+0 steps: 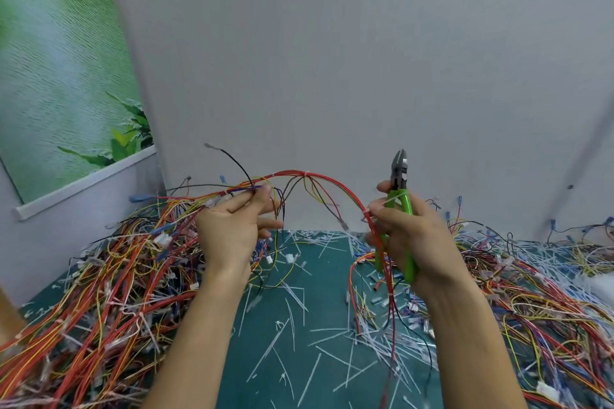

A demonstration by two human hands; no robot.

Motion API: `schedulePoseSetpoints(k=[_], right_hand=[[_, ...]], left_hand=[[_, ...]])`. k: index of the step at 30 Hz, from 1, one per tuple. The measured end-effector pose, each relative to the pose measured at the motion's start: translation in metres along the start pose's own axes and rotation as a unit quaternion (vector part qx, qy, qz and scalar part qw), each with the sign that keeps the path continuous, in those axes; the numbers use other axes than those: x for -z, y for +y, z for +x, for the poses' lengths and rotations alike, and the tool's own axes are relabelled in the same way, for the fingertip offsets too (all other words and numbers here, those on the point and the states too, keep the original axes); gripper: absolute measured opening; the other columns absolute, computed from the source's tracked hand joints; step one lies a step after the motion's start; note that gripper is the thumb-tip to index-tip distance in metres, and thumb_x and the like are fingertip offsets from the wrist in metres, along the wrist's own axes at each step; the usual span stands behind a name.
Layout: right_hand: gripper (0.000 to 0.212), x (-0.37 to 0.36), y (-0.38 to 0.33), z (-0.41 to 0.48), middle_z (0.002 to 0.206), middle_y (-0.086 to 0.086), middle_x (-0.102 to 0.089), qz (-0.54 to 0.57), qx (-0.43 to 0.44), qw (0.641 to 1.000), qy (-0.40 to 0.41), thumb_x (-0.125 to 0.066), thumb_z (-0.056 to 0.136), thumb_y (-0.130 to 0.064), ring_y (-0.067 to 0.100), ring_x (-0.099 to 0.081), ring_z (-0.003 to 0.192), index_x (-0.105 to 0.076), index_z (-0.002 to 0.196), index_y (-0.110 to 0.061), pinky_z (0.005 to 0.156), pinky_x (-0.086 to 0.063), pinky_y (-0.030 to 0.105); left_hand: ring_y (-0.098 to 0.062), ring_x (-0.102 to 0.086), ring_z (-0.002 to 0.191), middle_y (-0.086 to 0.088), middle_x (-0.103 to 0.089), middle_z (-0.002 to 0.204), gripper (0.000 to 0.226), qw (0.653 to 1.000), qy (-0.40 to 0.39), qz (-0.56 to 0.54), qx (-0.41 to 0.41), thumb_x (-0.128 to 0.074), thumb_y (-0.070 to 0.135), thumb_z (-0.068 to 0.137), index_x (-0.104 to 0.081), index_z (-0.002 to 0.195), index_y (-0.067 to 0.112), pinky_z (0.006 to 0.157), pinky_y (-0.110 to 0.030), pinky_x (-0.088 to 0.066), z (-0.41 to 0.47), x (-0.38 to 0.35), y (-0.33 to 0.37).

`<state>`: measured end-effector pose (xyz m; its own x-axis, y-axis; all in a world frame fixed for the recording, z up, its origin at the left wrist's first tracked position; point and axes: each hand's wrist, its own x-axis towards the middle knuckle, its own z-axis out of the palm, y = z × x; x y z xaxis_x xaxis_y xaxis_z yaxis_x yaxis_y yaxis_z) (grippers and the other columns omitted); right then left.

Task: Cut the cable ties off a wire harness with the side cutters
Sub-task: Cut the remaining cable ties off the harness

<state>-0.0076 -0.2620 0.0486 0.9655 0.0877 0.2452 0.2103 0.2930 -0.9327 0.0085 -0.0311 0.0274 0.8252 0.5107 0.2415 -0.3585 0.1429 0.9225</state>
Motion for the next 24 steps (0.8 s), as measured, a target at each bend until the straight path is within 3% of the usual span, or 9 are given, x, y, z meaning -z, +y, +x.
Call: schedulePoseSetpoints(k=[3, 4, 7, 9, 11, 13, 16, 21, 24], right_hand=[[0.031, -0.003, 0.001, 0.000, 0.082, 0.000, -0.069, -0.009, 0.005, 1.000, 0.003, -0.073, 0.086, -0.004, 0.010, -0.061, 0.066, -0.067, 0.114, -0.018, 0.065, -0.051, 0.035], [0.033, -0.004, 0.002, 0.000, 0.083, 0.000, -0.069, -0.017, 0.009, 1.000, 0.006, -0.075, 0.082, -0.009, 0.010, -0.061, 0.066, -0.067, 0.113, -0.019, 0.063, -0.052, 0.032], [0.028, -0.008, 0.004, -0.001, 0.080, -0.004, -0.068, -0.062, 0.023, 0.998, 0.012, -0.076, 0.088, -0.011, 0.009, -0.061, 0.067, -0.067, 0.111, -0.024, 0.057, -0.051, 0.022], [0.026, -0.011, 0.008, -0.001, 0.078, -0.007, -0.066, -0.094, 0.031, 0.995, 0.012, -0.072, 0.093, -0.009, 0.008, -0.060, 0.067, -0.067, 0.111, -0.026, 0.058, -0.051, 0.021], [0.025, -0.016, 0.011, -0.001, 0.078, -0.008, -0.065, -0.121, 0.044, 0.992, 0.007, -0.072, 0.094, -0.011, 0.010, -0.059, 0.069, -0.066, 0.111, -0.027, 0.063, -0.050, 0.026], [0.024, -0.024, 0.014, -0.002, 0.077, -0.007, -0.064, -0.130, 0.058, 0.990, -0.001, -0.071, 0.094, -0.010, 0.011, -0.057, 0.070, -0.065, 0.112, -0.025, 0.070, -0.049, 0.029], [0.025, -0.032, 0.018, -0.001, 0.077, -0.004, -0.066, -0.111, 0.070, 0.991, -0.001, -0.069, 0.094, -0.005, 0.008, -0.060, 0.068, -0.062, 0.113, -0.020, 0.066, -0.050, 0.022], [0.027, -0.028, 0.021, 0.000, 0.082, -0.002, -0.071, -0.097, 0.051, 0.994, 0.013, -0.073, 0.092, -0.008, 0.014, -0.064, 0.073, -0.064, 0.113, -0.021, 0.064, -0.053, 0.024], [0.027, -0.028, 0.023, 0.002, 0.084, 0.003, -0.071, -0.074, 0.037, 0.996, 0.014, -0.074, 0.091, -0.005, 0.021, -0.064, 0.074, -0.065, 0.113, -0.018, 0.065, -0.055, 0.027]], left_hand=[[-0.021, -0.070, 0.050, 0.000, -0.074, 0.062, 0.011, 0.979, -0.019, 0.185, -0.084, -0.079, 0.030, 0.086, -0.079, 0.079, 0.021, 0.044, -0.026, -0.053, 0.004, 0.007, -0.007], [-0.021, -0.071, 0.052, 0.000, -0.072, 0.061, 0.019, 0.952, -0.056, 0.284, -0.096, -0.075, 0.031, 0.091, -0.078, 0.074, 0.021, 0.051, -0.030, -0.057, 0.006, 0.010, -0.010], [-0.023, -0.068, 0.066, -0.009, -0.073, 0.073, 0.044, 0.818, -0.199, 0.538, -0.041, -0.051, 0.037, 0.105, -0.073, 0.078, 0.010, 0.072, -0.038, -0.056, 0.004, 0.012, -0.013], [-0.025, -0.071, 0.069, -0.011, -0.075, 0.077, 0.047, 0.792, -0.246, 0.558, -0.028, -0.048, 0.038, 0.105, -0.073, 0.081, 0.006, 0.075, -0.039, -0.057, -0.001, 0.008, -0.009], [-0.019, -0.073, 0.065, -0.002, -0.075, 0.068, 0.048, 0.825, -0.245, 0.503, -0.081, -0.053, 0.045, 0.102, -0.075, 0.077, 0.011, 0.072, -0.039, -0.060, -0.013, 0.000, -0.001], [-0.011, -0.072, 0.061, 0.006, -0.073, 0.064, 0.049, 0.879, -0.264, 0.387, -0.090, -0.055, 0.053, 0.099, -0.076, 0.074, 0.017, 0.068, -0.037, -0.061, -0.028, -0.010, 0.008], [-0.019, -0.074, 0.069, 0.002, -0.075, 0.077, 0.040, 0.924, -0.319, 0.206, 0.032, -0.055, 0.049, 0.100, -0.078, 0.089, 0.017, 0.062, -0.042, -0.062, -0.043, -0.025, 0.012], [-0.010, -0.057, 0.064, -0.002, -0.067, 0.083, 0.036, 0.925, -0.329, -0.017, 0.191, -0.062, 0.027, 0.097, -0.068, 0.121, 0.000, 0.050, -0.023, -0.046, -0.041, -0.032, 0.006], [-0.010, -0.047, 0.063, -0.004, -0.058, 0.084, 0.037, 0.905, -0.356, -0.072, 0.222, -0.058, 0.024, 0.100, -0.066, 0.127, 0.000, 0.049, -0.022, -0.038, -0.037, -0.033, 0.003]])
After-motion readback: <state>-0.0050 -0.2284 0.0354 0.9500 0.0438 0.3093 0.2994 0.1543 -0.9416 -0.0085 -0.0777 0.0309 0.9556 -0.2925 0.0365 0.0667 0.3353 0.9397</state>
